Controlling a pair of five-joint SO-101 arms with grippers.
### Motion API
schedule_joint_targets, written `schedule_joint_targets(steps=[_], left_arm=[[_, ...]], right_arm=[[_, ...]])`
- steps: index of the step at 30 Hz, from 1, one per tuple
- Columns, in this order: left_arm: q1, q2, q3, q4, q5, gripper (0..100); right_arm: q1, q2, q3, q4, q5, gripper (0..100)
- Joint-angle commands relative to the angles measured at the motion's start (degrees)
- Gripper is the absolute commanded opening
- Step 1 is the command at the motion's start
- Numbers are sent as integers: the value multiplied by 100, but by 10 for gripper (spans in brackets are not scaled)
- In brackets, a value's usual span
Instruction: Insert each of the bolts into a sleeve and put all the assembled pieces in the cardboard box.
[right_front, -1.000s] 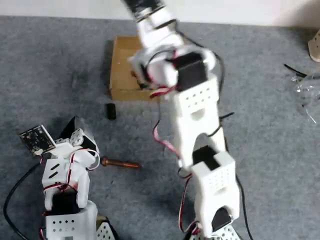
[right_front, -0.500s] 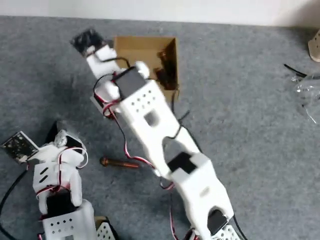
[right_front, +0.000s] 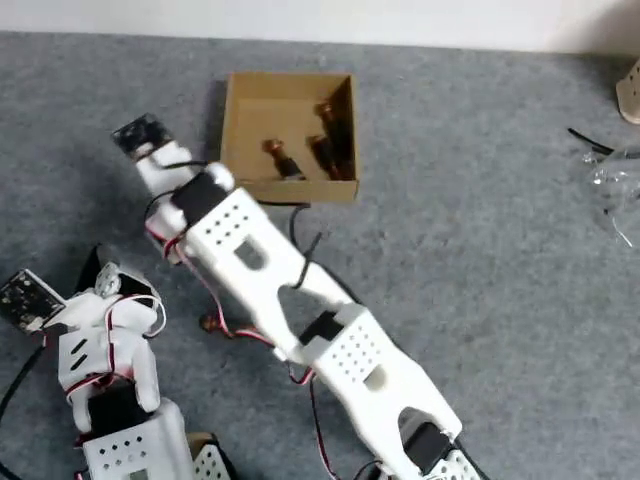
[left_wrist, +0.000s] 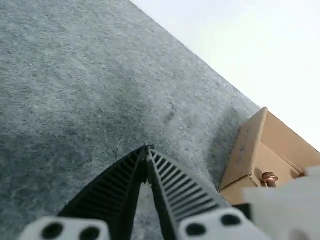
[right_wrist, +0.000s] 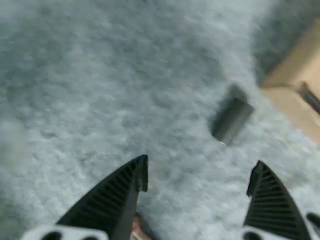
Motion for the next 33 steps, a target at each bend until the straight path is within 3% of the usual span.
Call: schedule_joint_targets(steps=[1,4,24,33], left_arm=[[-57,-57,-330,-114,44,7],[-57,-57,-303,-114,35,7],[-119,-57,-303,-149,35,7],[-119,-57,-303,-149,35,7]], right_arm=[[-101,-92,-40,-277,-431,296],[-57,40,-40,-426,-870,296],[426,541,-13,-453,-914,296],[602,1121,-48,-532,-1565,296]])
